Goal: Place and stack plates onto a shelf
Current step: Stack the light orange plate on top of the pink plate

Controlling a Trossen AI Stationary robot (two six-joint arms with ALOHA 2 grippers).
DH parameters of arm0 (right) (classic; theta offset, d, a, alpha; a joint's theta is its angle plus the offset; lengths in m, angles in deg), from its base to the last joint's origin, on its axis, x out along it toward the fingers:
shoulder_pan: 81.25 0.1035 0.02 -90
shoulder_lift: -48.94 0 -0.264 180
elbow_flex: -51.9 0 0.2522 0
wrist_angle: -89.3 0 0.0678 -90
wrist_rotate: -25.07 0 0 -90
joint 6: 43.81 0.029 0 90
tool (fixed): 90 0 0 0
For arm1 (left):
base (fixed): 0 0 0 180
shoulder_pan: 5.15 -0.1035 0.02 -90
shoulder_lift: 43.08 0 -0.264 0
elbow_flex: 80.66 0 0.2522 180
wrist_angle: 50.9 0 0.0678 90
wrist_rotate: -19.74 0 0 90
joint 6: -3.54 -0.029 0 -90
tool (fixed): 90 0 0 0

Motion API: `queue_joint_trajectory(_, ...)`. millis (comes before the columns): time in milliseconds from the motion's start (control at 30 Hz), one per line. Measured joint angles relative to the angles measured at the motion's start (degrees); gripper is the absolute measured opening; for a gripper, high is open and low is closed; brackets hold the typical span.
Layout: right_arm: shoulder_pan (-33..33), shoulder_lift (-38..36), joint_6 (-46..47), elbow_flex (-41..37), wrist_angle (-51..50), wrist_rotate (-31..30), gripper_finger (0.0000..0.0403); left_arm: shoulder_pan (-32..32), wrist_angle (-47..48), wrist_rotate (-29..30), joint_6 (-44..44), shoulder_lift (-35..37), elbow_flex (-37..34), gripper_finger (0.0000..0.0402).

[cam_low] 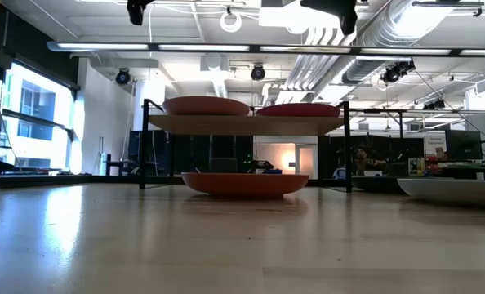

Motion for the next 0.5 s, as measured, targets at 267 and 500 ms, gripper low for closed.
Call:
queue_joint_trajectory(267,0.0,0.0,3.2,0.0,-0.1,0.1,0.0229,0.0,0.0,0.0,0.3,0.0,0.0,0.0156)
queue_joint_trajectory(500,0.0,0.0,3.7,0.0,-0.2,1.6,0.0229,0.0,0.0,0.0,0.5,0.0,0.0,0.0156)
